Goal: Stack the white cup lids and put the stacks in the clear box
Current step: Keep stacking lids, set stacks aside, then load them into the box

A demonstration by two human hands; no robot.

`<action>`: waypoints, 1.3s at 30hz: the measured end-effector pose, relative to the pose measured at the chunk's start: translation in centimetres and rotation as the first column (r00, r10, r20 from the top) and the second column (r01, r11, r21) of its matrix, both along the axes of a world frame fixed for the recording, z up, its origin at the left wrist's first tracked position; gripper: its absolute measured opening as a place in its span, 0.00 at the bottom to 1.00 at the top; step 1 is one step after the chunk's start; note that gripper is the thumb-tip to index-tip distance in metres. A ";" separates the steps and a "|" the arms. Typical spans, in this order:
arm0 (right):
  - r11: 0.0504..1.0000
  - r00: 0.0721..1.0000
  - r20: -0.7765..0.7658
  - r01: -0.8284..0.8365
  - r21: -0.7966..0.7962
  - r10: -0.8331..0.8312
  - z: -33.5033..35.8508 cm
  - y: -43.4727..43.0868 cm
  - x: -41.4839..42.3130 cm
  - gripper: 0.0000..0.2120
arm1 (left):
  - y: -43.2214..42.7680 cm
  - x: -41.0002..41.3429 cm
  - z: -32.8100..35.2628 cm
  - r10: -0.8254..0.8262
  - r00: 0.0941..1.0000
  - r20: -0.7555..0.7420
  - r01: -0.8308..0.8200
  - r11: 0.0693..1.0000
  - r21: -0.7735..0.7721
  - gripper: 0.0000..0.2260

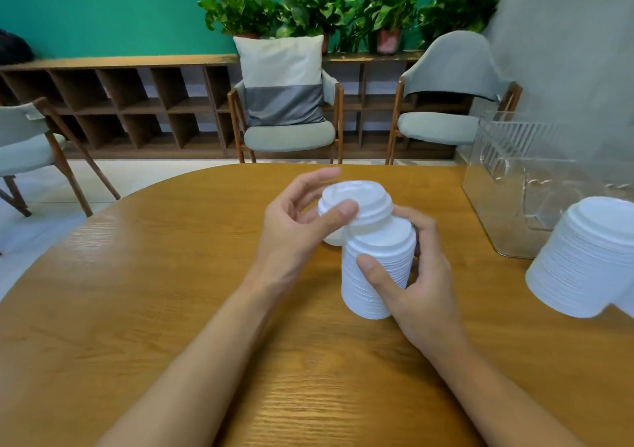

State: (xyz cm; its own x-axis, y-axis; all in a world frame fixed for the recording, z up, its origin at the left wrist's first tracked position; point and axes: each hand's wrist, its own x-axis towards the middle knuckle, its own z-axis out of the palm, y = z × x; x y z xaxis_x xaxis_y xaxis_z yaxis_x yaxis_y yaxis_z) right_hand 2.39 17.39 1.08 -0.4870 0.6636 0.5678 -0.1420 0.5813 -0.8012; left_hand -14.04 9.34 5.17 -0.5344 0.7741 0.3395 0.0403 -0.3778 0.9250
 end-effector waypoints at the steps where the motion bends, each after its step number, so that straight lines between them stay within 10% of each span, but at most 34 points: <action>1: 1.000 1.000 -0.010 0.012 0.000 -0.012 0.0 0.1 0.0 0.32 | 0.1 0.3 -0.2 -0.012 1.000 -0.015 0.012 1.000 -0.017 0.27; 25: 0.995 0.990 0.105 -0.093 0.020 0.090 -0.1 0.8 0.7 0.38 | -0.1 0.9 -0.9 -0.236 0.941 -0.241 0.203 0.967 -0.155 0.32; 31: 0.997 0.993 0.119 -0.014 0.074 0.005 0.0 1.6 0.9 0.37 | 0.1 0.2 -1.7 0.014 0.929 -0.369 -0.043 0.997 -0.070 0.20; 39: 0.994 0.993 0.081 0.081 0.074 -0.086 -0.2 2.5 1.0 0.38 | 1.3 -1.6 -6.1 0.044 0.385 -0.922 -0.381 0.917 -0.116 0.14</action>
